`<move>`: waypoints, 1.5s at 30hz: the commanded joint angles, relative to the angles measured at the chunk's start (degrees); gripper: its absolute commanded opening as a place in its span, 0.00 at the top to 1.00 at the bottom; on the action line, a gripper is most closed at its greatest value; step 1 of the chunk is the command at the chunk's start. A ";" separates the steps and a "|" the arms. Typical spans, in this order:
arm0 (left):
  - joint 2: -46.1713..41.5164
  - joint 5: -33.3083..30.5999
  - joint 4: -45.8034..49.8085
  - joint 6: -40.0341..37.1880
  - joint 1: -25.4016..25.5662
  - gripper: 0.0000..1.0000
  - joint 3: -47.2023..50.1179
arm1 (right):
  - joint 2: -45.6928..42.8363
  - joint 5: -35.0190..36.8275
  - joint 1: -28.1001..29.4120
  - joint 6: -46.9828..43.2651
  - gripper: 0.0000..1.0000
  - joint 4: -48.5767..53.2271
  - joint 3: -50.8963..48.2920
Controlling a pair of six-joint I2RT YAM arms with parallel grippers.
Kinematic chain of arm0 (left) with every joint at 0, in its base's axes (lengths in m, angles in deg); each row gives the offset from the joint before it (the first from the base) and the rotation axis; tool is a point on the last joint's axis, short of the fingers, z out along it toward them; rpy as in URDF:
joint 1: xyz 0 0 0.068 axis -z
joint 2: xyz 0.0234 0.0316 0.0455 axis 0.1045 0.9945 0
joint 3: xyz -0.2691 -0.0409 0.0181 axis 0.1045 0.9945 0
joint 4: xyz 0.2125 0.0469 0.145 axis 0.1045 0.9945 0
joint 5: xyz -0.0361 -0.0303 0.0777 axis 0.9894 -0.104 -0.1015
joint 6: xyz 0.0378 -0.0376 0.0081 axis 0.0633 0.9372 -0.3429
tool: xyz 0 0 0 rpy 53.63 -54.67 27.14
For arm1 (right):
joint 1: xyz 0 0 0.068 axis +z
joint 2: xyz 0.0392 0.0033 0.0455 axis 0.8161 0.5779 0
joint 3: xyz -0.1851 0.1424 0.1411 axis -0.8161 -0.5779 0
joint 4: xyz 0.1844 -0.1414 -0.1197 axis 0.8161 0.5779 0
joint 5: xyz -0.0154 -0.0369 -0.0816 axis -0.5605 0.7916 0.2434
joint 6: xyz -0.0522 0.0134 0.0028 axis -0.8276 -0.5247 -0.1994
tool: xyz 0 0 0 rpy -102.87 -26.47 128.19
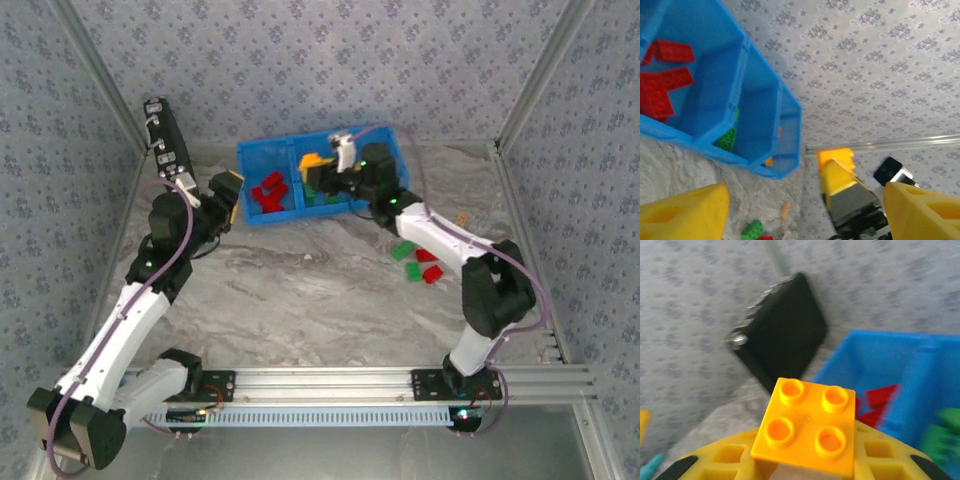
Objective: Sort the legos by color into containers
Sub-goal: Place the lego in the container, then pick up the lego from the middle-right of the table.
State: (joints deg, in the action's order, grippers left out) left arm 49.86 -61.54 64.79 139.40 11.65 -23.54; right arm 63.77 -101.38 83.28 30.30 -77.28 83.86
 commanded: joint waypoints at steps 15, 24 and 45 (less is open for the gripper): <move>15.98 1.33 18.83 -38.21 2.13 0.20 -18.11 | 17.66 18.86 -12.84 -16.51 0.84 30.37 23.06; 34.18 1.25 27.02 -63.25 17.08 0.21 -33.49 | 30.01 20.82 -13.30 -18.07 0.67 39.39 37.88; 70.06 4.18 22.32 -77.99 36.70 0.26 -57.61 | 10.95 6.65 -21.89 -16.59 0.25 40.69 28.19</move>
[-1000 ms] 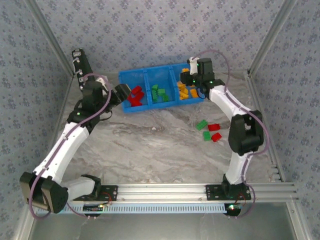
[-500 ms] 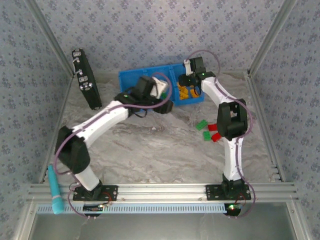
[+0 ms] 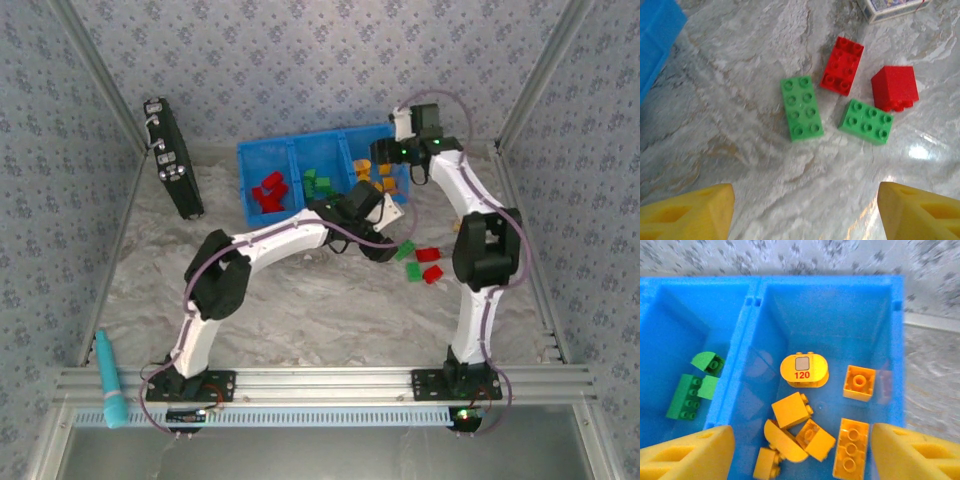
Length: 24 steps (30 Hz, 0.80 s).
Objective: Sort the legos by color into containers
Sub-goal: Pick up the lego from the middle-right of the table.
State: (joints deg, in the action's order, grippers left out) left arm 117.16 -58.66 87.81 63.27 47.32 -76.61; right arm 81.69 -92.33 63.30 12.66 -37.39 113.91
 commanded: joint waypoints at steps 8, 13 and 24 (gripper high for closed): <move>11.21 0.24 2.43 -2.66 2.44 0.27 -13.57 | -24.32 -2.31 -8.22 3.96 0.18 1.01 -16.72; 14.69 0.50 3.41 -1.81 3.19 0.28 -16.95 | -30.71 -2.65 -11.06 5.55 0.15 -0.35 -23.18; 23.69 -2.07 11.66 -0.66 4.52 0.32 -27.77 | -32.48 -4.24 -14.12 7.04 0.13 -2.71 -26.25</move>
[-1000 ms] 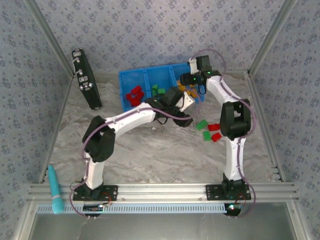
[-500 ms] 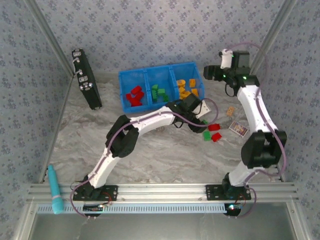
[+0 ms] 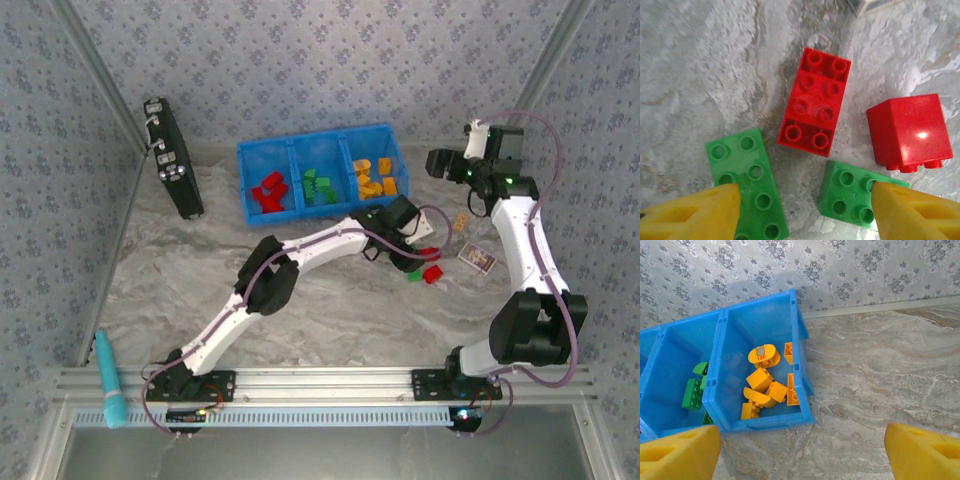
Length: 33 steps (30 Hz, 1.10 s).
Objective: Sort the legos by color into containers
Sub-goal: Pick up the lego from the middle-right of the table.
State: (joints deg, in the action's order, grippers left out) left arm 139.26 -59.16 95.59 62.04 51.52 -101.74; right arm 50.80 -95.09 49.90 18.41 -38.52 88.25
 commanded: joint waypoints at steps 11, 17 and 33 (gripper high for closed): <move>5.33 -4.06 5.86 6.29 -1.30 0.48 -5.62 | -1.63 -2.49 -2.97 1.12 0.13 -1.90 -1.53; 5.54 1.30 8.12 6.67 -2.17 0.44 -5.72 | -1.38 -2.65 -3.42 1.03 0.13 -2.08 -1.49; 0.78 -12.51 7.43 3.09 -0.13 0.27 -5.27 | -1.11 -4.21 -3.40 1.72 0.13 -2.36 -0.68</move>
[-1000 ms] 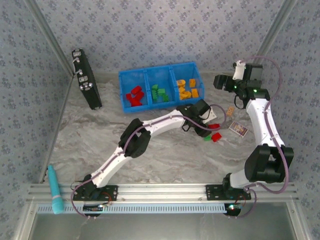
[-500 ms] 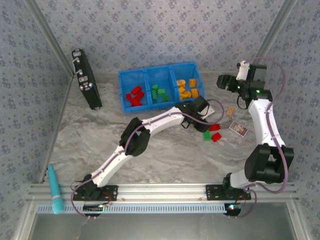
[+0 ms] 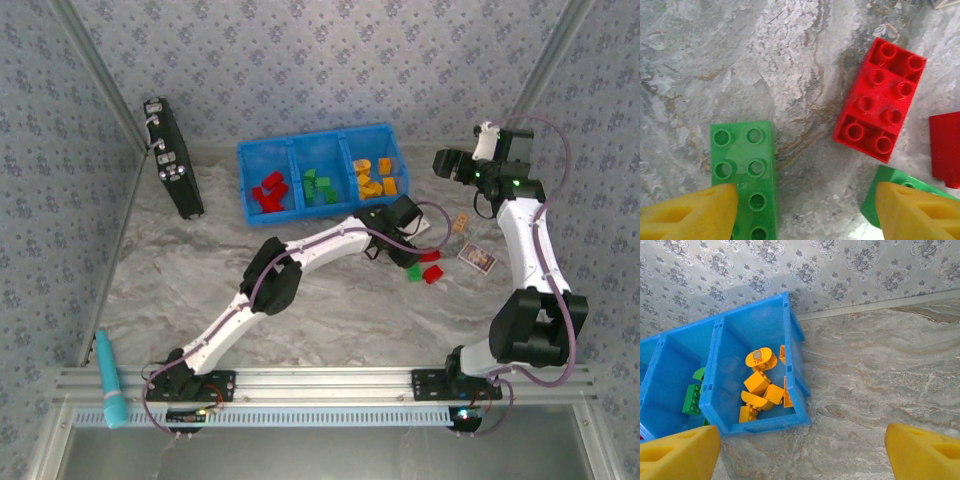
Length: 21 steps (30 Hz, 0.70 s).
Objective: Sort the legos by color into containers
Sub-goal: Pick up the lego from the middle-right of the table.
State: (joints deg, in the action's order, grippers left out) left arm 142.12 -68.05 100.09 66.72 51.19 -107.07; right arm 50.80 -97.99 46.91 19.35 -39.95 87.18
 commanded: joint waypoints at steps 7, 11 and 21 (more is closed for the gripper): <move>-4.15 -6.01 1.22 -3.25 0.38 0.27 -0.12 | -0.33 -2.27 -0.44 0.88 0.13 -1.21 0.56; -4.21 -6.77 -1.10 -4.31 0.38 0.26 0.35 | 0.68 -2.51 -0.41 0.53 0.13 -0.93 1.03; 0.13 -7.18 -1.16 -4.14 -1.63 0.14 -0.30 | 2.38 -3.05 -0.39 0.11 0.13 -0.62 2.05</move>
State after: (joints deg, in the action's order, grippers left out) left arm 140.96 -74.35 99.19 63.03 50.45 -106.97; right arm 52.90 -100.07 46.91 19.54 -39.97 87.20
